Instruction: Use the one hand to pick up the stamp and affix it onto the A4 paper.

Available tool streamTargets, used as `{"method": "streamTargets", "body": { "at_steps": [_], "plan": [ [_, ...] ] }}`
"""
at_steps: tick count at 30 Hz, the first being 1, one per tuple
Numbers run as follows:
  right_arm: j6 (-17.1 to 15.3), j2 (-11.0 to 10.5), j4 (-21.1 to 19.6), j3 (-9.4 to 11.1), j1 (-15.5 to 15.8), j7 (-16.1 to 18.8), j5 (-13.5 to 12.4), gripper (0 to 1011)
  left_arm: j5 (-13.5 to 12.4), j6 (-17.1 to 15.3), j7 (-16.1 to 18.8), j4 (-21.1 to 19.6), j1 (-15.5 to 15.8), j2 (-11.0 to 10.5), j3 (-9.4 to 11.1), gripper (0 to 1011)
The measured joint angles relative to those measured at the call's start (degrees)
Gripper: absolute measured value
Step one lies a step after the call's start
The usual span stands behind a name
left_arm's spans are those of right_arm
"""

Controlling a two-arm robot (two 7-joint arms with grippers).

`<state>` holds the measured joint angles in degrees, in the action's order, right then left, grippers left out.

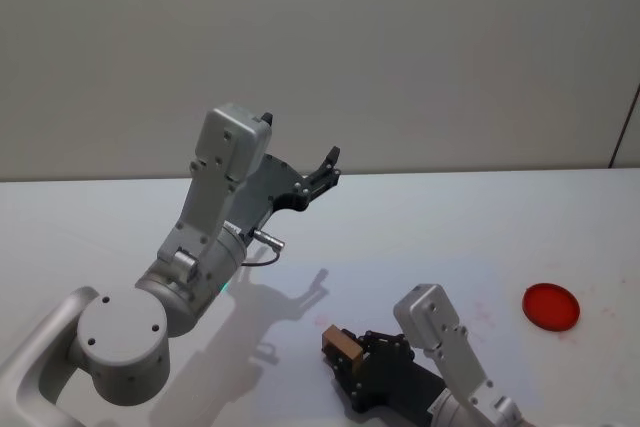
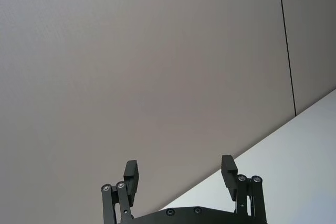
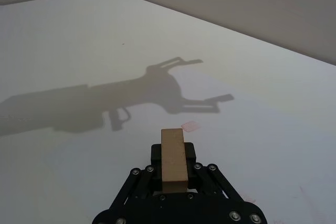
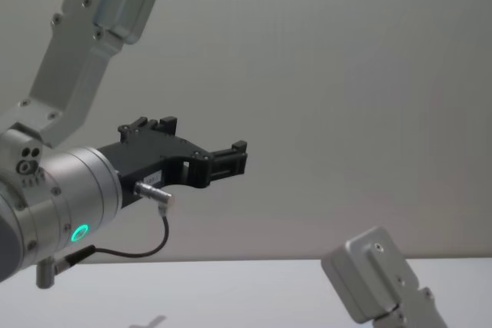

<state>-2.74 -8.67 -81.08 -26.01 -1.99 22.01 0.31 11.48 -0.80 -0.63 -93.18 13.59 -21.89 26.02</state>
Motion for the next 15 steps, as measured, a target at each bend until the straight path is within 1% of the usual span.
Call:
{"method": "streamTargets", "body": {
  "at_steps": [3, 9, 13, 15],
  "plan": [
    [-0.04, 0.03, -0.19, 0.05, -0.01, -0.03, -0.64, 219, 0.0, 0.0, 0.0, 0.0, 0.0, 0.0, 0.0, 1001],
    [-1.5, 0.12, -1.63, 0.21, 0.06, -0.22, -2.43, 219, 0.0, 0.0, 0.0, 0.0, 0.0, 0.0, 0.0, 1001],
    [-2.47, 0.15, -3.18, 0.35, 0.07, -0.29, -3.88, 219, 0.0, 0.0, 0.0, 0.0, 0.0, 0.0, 0.0, 1001],
    [-3.09, 0.23, -4.72, 0.42, 0.08, -0.31, -5.24, 219, 0.0, 0.0, 0.0, 0.0, 0.0, 0.0, 0.0, 1001]
  ]
}}
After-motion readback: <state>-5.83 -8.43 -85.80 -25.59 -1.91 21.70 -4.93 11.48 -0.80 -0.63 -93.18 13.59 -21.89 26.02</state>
